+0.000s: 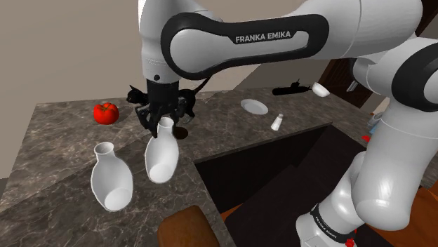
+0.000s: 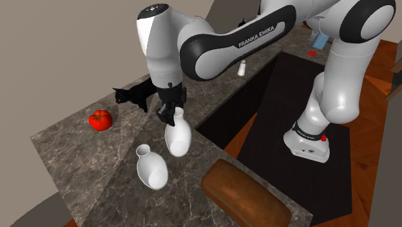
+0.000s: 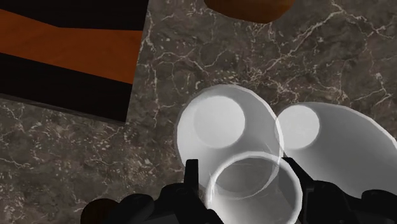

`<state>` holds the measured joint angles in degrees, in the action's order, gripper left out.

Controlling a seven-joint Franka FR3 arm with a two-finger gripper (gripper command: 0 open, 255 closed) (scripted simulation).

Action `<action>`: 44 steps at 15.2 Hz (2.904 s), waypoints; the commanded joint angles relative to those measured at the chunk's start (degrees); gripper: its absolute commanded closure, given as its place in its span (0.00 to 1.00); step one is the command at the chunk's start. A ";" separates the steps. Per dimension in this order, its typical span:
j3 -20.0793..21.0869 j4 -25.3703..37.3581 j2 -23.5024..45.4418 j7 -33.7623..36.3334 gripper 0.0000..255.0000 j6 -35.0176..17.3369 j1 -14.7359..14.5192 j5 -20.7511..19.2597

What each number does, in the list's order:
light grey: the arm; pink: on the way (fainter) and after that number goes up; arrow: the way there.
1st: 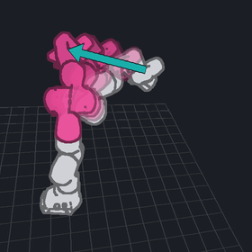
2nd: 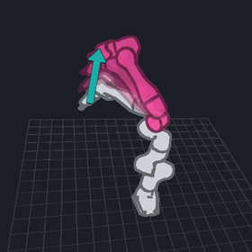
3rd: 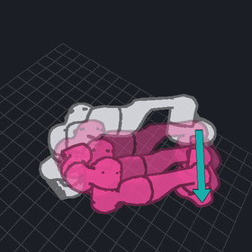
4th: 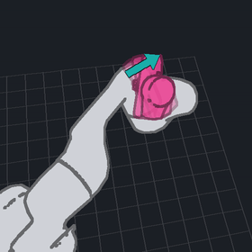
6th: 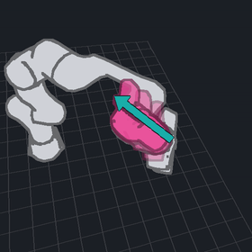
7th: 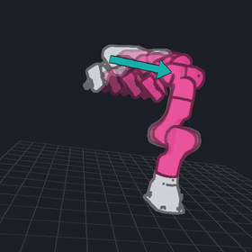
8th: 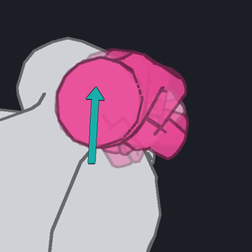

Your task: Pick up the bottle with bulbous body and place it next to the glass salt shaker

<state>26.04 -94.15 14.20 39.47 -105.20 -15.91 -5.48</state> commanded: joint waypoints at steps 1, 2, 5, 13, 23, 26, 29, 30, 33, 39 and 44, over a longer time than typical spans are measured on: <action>0.06 1.27 -0.22 -0.04 1.00 1.45 -0.04 0.12; 0.09 1.96 -0.28 -0.06 1.00 2.20 -0.07 0.16; 0.15 4.15 -0.38 -0.12 1.00 4.47 -0.16 0.24; 0.33 10.87 0.04 -0.07 1.00 10.80 -0.64 0.11; 0.21 18.46 0.09 -1.04 1.00 18.30 -0.49 0.12; -0.97 13.66 -4.91 -5.14 1.00 18.01 2.92 2.34; -2.60 9.90 -9.29 -9.42 1.00 18.23 5.81 4.18; -3.23 8.85 -10.61 -10.86 1.00 18.39 6.67 4.70; -5.25 6.25 -14.16 -15.21 1.00 19.10 9.07 5.93; -9.83 3.26 -19.41 -23.83 1.00 21.20 13.15 7.12; -13.86 2.84 -21.95 -30.91 1.00 23.37 16.20 7.07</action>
<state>12.97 -91.08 -7.13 10.04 -82.23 -0.29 1.58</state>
